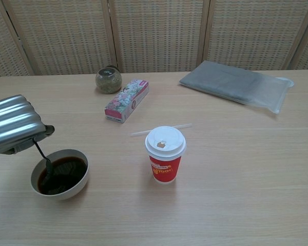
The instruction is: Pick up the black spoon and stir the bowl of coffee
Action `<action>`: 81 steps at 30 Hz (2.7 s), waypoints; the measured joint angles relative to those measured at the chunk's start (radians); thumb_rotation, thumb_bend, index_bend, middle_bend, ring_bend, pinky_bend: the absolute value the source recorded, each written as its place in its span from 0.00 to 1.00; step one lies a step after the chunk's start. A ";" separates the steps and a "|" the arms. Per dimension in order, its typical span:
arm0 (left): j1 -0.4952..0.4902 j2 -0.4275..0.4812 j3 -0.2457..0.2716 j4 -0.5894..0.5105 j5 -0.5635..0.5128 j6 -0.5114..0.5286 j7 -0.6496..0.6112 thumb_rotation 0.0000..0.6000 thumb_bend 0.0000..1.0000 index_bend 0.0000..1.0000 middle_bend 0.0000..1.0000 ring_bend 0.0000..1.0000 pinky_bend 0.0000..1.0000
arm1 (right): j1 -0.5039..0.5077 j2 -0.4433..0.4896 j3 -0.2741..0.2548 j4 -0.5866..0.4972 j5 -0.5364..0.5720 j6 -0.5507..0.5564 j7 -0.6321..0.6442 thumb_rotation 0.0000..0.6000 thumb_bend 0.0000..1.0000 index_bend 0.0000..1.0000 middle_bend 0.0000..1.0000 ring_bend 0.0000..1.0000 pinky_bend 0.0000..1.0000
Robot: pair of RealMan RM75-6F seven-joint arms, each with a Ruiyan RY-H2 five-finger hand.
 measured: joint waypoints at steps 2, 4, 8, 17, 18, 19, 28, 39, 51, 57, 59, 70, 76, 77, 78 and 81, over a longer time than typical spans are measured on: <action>0.000 -0.008 0.004 0.005 0.009 -0.003 0.015 1.00 0.42 0.69 0.79 0.73 0.70 | -0.002 -0.002 0.000 0.005 0.002 -0.001 0.006 1.00 0.38 0.37 0.28 0.11 0.19; -0.001 -0.014 0.005 0.010 0.021 -0.004 0.030 1.00 0.42 0.69 0.79 0.73 0.70 | -0.003 -0.003 0.000 0.010 0.002 0.000 0.011 1.00 0.38 0.37 0.28 0.11 0.19; -0.006 -0.023 0.006 0.018 0.044 -0.005 0.058 1.00 0.42 0.69 0.79 0.73 0.70 | -0.005 -0.006 0.001 0.018 0.005 0.002 0.020 1.00 0.38 0.37 0.28 0.11 0.19; -0.039 -0.060 -0.011 0.020 0.072 -0.051 0.145 1.00 0.42 0.69 0.79 0.73 0.70 | -0.018 -0.014 0.003 0.050 0.014 0.010 0.054 1.00 0.38 0.37 0.28 0.11 0.19; -0.044 -0.065 -0.016 0.020 0.071 -0.059 0.154 1.00 0.42 0.69 0.79 0.73 0.70 | -0.019 -0.015 0.004 0.053 0.015 0.011 0.056 1.00 0.38 0.37 0.28 0.11 0.19; -0.047 -0.070 -0.019 0.020 0.071 -0.066 0.159 1.00 0.42 0.69 0.79 0.73 0.70 | -0.020 -0.015 0.004 0.055 0.016 0.012 0.058 1.00 0.38 0.37 0.28 0.11 0.19; -0.080 -0.119 -0.061 0.040 0.056 -0.105 0.195 1.00 0.42 0.70 0.79 0.73 0.70 | -0.027 -0.016 0.007 0.067 0.023 0.011 0.069 1.00 0.38 0.37 0.28 0.11 0.19; -0.079 -0.101 -0.060 0.062 0.042 -0.112 0.187 1.00 0.42 0.71 0.79 0.73 0.70 | -0.025 -0.016 0.010 0.069 0.023 0.004 0.069 1.00 0.38 0.37 0.28 0.11 0.19; -0.051 -0.045 -0.015 0.005 0.072 -0.080 0.160 1.00 0.42 0.72 0.79 0.73 0.70 | -0.022 -0.020 0.011 0.069 0.020 -0.001 0.066 1.00 0.38 0.37 0.28 0.11 0.19; -0.052 -0.060 -0.011 -0.008 0.089 -0.082 0.168 1.00 0.42 0.72 0.79 0.73 0.70 | -0.025 -0.023 0.011 0.074 0.020 0.003 0.071 1.00 0.38 0.37 0.28 0.11 0.19; -0.053 -0.068 -0.016 -0.010 0.086 -0.085 0.167 1.00 0.42 0.72 0.79 0.73 0.70 | -0.026 -0.022 0.012 0.075 0.021 0.006 0.072 1.00 0.38 0.37 0.28 0.11 0.19; -0.075 -0.118 -0.055 0.036 0.057 -0.122 0.183 1.00 0.42 0.72 0.79 0.73 0.70 | -0.040 -0.017 0.014 0.083 0.037 0.008 0.081 1.00 0.38 0.37 0.28 0.11 0.19; -0.070 -0.126 -0.071 0.079 0.021 -0.125 0.165 1.00 0.42 0.72 0.79 0.73 0.70 | -0.037 -0.016 0.013 0.078 0.034 0.002 0.075 1.00 0.38 0.37 0.28 0.11 0.19; -0.068 -0.122 -0.070 0.079 0.020 -0.122 0.163 1.00 0.42 0.72 0.79 0.73 0.70 | -0.036 -0.016 0.013 0.077 0.032 0.002 0.074 1.00 0.38 0.37 0.28 0.11 0.19; -0.064 -0.116 -0.068 0.078 0.018 -0.118 0.159 1.00 0.42 0.72 0.79 0.73 0.70 | -0.035 -0.016 0.014 0.076 0.030 0.002 0.073 1.00 0.38 0.37 0.28 0.11 0.19; -0.053 -0.098 -0.058 0.065 0.017 -0.107 0.149 1.00 0.42 0.72 0.79 0.73 0.70 | -0.032 -0.016 0.014 0.074 0.027 0.001 0.071 1.00 0.38 0.37 0.28 0.11 0.19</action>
